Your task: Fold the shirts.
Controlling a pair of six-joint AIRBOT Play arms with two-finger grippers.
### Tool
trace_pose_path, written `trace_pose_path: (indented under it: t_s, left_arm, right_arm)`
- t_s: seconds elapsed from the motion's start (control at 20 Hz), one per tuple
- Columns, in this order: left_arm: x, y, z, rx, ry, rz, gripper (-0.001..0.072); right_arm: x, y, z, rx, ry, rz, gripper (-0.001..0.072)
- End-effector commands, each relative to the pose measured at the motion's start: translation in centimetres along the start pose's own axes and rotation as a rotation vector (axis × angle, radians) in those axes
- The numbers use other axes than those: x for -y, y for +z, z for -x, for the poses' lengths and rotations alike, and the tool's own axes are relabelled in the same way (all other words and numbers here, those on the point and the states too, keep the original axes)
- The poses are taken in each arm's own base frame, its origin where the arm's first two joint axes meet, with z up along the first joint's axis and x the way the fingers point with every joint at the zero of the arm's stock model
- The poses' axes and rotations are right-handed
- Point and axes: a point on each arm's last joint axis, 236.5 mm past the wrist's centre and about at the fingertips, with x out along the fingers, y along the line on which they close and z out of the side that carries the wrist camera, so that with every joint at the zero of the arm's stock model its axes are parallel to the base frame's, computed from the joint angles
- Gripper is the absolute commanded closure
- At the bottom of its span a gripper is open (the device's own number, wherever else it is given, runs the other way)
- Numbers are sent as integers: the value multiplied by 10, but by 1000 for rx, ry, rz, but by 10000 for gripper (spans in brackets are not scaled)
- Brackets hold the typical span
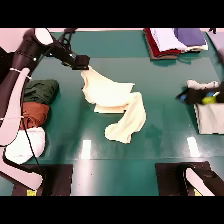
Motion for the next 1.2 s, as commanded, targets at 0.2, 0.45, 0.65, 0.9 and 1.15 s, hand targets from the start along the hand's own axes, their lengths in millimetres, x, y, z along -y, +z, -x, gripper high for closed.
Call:
trace_pose_path:
  t_s: [0.2, 0.45, 0.65, 0.9, 1.15]
  left_arm:
    - [-1, 5, 15, 25, 9, -14, 684]
    - [-1, 4, 15, 22, 9, -15, 684]
    - [-7, 8, 29, 46, 60, -39, 685]
    - [-9, 34, 156, 285, 282, -158, 685]
    - [56, 22, 330, 658, 300, -244, 685]
  right_arm:
    - [-14, -101, -153, -231, 115, -177, 261]
    - [-48, -97, -194, -290, 115, -65, 366]
    - [-51, -84, -201, -305, 69, 86, 695]
    - [-49, 11, -97, -69, -8, 262, 696]
    - [-74, 107, 114, 448, -78, 308, 696]
